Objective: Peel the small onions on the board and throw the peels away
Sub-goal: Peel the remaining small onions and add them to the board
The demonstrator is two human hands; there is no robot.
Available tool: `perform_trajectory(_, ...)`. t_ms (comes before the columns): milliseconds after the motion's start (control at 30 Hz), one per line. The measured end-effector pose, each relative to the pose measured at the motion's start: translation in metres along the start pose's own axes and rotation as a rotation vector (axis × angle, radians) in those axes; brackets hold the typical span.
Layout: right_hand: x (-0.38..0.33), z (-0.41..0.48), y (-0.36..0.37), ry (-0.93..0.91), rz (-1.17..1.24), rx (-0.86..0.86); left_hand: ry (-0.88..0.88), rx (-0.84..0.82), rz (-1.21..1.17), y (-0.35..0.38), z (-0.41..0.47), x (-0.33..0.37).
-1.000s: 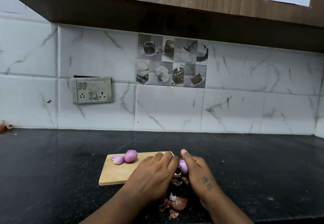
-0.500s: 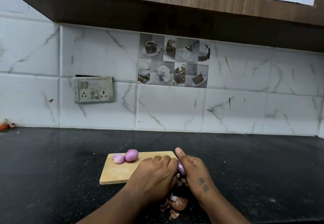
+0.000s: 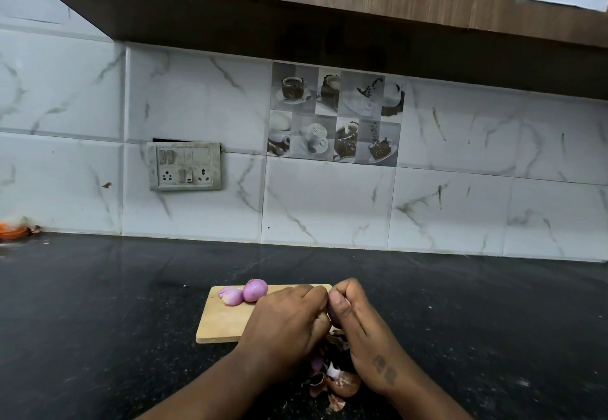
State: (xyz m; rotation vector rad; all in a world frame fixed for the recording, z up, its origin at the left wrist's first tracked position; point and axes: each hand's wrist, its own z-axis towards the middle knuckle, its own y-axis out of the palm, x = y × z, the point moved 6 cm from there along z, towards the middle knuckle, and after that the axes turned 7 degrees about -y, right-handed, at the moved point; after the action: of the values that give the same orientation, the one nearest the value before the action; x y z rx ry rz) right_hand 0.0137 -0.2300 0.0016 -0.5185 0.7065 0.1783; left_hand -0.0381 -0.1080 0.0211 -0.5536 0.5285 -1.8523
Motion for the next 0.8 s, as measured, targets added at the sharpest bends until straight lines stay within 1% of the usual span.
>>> perform_trajectory(100, -0.005, 0.001, 0.000, -0.011, -0.040, -0.034, -0.040, 0.000, -0.073, -0.003, -0.001, -0.001)
perform_trajectory(200, -0.005, 0.002, 0.000, -0.014, -0.078, -0.044, -0.101, -0.050, -0.155, -0.002, -0.001, -0.005)
perform_trajectory(267, -0.004, 0.003, 0.000, 0.005, 0.017, -0.014, -0.141, -0.102, -0.185, 0.001, -0.002, -0.008)
perform_trajectory(333, -0.003, 0.004, -0.004, 0.007, 0.116, 0.062, -0.189, -0.127, -0.215, 0.003, -0.003, -0.013)
perform_trajectory(400, 0.001, 0.006, -0.010, -0.031, 0.082, 0.124, -0.249, -0.114, -0.244, 0.003, -0.003, -0.017)
perform_trajectory(467, 0.005, 0.007, -0.009, -0.024, 0.104, 0.106, -0.322, -0.111, -0.272, 0.003, -0.003, -0.025)
perform_trajectory(567, 0.011, 0.010, -0.005, 0.067, 0.189, 0.074, -0.445, -0.115, -0.316, 0.005, -0.002, -0.037)
perform_trajectory(667, 0.006, 0.023, -0.002, 0.136, 0.216, 0.110, -0.564, -0.065, -0.312, 0.003, 0.000, -0.055)
perform_trajectory(733, 0.010, 0.041, 0.002, 0.206, 0.211, 0.117, -0.690, 0.038, -0.296, -0.003, 0.000, -0.071)
perform_trajectory(800, 0.022, 0.063, 0.010, 0.283, 0.190, 0.077, -0.825, 0.151, -0.325, -0.011, -0.004, -0.088)
